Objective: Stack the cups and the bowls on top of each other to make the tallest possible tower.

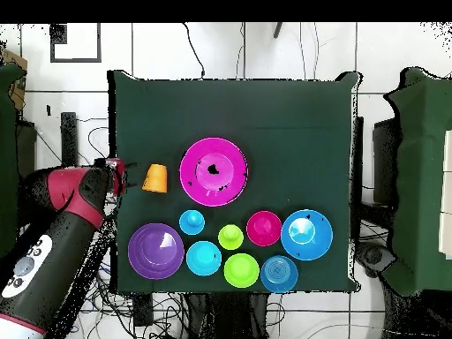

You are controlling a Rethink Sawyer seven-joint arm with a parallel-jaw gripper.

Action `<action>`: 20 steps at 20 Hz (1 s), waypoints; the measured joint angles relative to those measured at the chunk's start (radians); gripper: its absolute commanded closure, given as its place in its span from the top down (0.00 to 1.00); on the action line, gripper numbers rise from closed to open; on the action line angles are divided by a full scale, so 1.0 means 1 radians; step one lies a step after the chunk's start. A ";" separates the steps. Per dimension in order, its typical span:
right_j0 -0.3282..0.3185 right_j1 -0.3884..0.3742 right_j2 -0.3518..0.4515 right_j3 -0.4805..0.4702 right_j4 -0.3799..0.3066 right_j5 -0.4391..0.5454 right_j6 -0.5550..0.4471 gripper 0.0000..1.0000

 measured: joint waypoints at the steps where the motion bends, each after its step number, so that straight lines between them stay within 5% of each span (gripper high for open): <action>1: -0.010 -0.021 0.000 0.000 -0.007 0.001 0.000 1.00; 20: -0.086 -0.212 0.039 0.099 -0.173 0.005 0.000 1.00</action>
